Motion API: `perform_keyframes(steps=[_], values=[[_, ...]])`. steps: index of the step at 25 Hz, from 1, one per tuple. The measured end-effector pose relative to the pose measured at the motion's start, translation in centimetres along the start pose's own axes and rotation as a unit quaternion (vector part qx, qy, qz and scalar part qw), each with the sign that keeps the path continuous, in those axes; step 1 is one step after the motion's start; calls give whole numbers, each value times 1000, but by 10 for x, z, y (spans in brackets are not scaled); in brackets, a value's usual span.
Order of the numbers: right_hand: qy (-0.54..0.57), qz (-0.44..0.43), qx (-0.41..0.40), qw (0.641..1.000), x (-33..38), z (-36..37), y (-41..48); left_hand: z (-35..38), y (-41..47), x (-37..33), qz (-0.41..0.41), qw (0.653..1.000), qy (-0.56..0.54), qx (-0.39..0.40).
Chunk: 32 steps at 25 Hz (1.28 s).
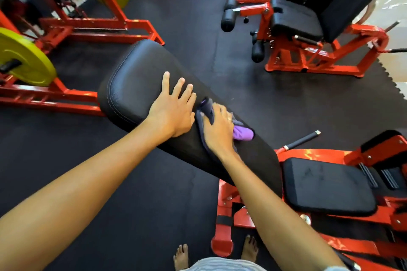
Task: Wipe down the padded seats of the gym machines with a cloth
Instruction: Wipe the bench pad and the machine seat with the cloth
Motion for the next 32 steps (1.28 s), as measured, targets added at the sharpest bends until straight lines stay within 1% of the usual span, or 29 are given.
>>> perform_keyframes(steps=[2, 3, 6, 7, 8, 9, 11, 14, 16, 17, 18, 21, 23, 24, 26, 29, 30, 32], values=[[-10, 1, 9, 1000, -11, 4, 35, -2, 0, -1, -9, 1000, -7, 3], [-16, 23, 10, 1000, -30, 2, 49, -2, 0, 0, -11, 1000, -12, 3], [-18, 150, -13, 988, -99, -20, 47, -1, 0, 0, -10, 1000, -25, 2], [-12, 186, -20, 982, -116, -27, 33, 0, 0, -1, -15, 1000, -27, 1], [-9, 203, -25, 979, -123, -30, 17, 0, 0, -2, -24, 999, -28, -1], [-10, 196, -23, 980, -119, -28, 6, 0, 0, -3, -36, 999, -31, -2], [-5, 132, -3, 991, -89, -12, 5, -3, 4, -8, -54, 997, -50, -8], [8, 18, 31, 999, -35, 6, 44, -7, 14, -19, -77, 994, -82, -13], [3, -20, 37, 999, -33, 7, 73, -7, 18, -26, -90, 992, -85, -11], [-4, -15, 38, 999, -46, 5, 82, -6, 19, -29, -90, 993, -80, -6], [-12, 7, 37, 999, -64, 0, 85, -5, 19, -32, -88, 993, -72, 1], [-40, 134, 35, 990, -129, -25, 71, -5, 20, -36, -92, 994, -56, 5], [-69, 188, 46, 979, -148, -35, 70, -6, 22, -37, -92, 994, -52, 6], [-84, 184, 57, 978, -142, -33, 76, -5, 22, -38, -91, 995, -49, 9], [-70, 121, 78, 987, -104, -19, 89, -5, 23, -39, -92, 995, -43, 11], [43, 22, 106, 993, -39, -3, 104, -6, 23, -39, -94, 995, -39, 9], [61, 4, 118, 991, -31, -1, 108, -7, 23, -39, -94, 995, -40, 9], [63, -5, 144, 988, -35, -2, 109, -6, 22, -40, -94, 995, -42, 8]])
Point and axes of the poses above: each hand's wrist, its own y-axis towards the middle knuckle, its own z-axis out of the palm, x = y × z, the point moved 6 cm from there along y, towards the middle knuckle, and after that the axes turned 13 degrees about y, right-handed, at the moved point
